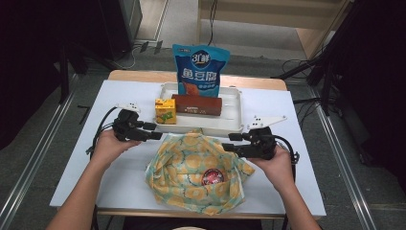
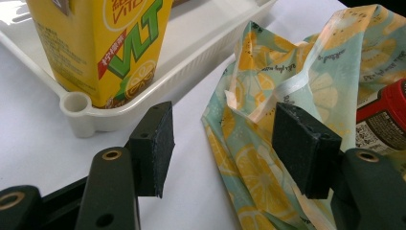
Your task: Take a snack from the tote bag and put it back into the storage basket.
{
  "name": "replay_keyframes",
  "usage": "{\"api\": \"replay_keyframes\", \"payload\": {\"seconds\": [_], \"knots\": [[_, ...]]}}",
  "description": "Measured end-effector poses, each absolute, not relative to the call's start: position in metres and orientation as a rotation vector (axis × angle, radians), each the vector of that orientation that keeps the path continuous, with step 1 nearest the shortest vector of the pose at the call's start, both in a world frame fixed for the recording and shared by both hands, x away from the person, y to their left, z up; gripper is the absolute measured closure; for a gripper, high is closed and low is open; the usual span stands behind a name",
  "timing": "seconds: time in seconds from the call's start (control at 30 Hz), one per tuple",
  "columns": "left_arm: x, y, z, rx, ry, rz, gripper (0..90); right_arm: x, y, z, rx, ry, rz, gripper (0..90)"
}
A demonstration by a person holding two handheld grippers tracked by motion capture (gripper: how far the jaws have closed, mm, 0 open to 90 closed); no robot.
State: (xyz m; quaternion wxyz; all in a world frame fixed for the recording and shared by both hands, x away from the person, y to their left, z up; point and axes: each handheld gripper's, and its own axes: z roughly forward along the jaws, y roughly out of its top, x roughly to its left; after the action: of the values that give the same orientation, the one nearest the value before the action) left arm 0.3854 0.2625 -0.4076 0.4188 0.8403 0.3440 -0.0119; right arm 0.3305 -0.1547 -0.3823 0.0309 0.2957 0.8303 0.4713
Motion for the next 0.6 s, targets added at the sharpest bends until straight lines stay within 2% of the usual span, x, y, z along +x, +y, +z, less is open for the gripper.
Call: {"api": "replay_keyframes", "payload": {"seconds": [0.6], "knots": [[0.386, 0.263, -0.409, 2.11, 0.867, -0.03, 40.0, 0.307, -0.137, -0.373, 0.784, 2.617, 1.45, 58.8]]}}
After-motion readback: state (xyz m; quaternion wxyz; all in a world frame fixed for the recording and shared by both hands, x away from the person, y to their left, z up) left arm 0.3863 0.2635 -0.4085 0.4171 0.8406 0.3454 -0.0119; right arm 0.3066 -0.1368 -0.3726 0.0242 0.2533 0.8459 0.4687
